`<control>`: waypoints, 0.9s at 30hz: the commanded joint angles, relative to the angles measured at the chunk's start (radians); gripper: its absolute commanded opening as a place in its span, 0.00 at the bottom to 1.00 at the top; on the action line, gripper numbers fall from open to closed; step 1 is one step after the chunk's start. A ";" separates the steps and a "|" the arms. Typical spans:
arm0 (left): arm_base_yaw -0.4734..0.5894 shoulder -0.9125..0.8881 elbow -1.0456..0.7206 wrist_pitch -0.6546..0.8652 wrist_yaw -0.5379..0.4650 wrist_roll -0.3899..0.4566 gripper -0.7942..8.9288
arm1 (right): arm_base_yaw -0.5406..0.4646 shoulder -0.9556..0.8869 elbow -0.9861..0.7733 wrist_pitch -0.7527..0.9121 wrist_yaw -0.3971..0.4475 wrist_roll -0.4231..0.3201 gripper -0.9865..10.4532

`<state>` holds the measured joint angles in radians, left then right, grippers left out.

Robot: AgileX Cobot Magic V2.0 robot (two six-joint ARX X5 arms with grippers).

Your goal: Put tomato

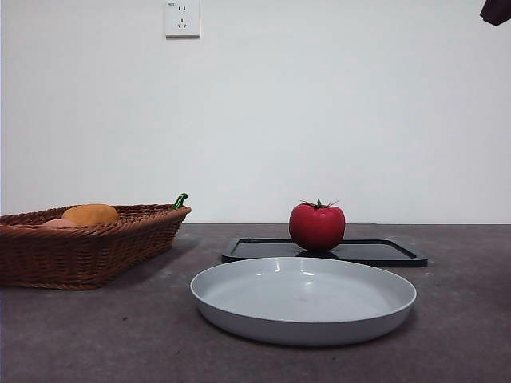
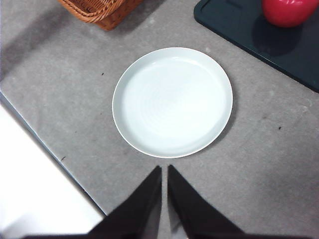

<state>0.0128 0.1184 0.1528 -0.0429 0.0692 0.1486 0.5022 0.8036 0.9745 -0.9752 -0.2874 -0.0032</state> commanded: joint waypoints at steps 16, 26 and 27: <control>0.002 -0.116 -0.141 -0.111 -0.072 -0.006 0.09 | 0.006 0.005 0.008 0.010 -0.001 0.003 0.09; 0.002 -0.115 -0.141 -0.147 -0.073 -0.011 0.09 | 0.006 0.005 0.008 0.010 -0.001 0.003 0.09; 0.002 -0.116 -0.141 -0.147 -0.072 -0.011 0.09 | 0.006 0.005 0.008 0.010 -0.001 0.003 0.09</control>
<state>0.0128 0.0051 0.0322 -0.1833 -0.0021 0.1432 0.5022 0.8036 0.9745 -0.9752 -0.2874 -0.0032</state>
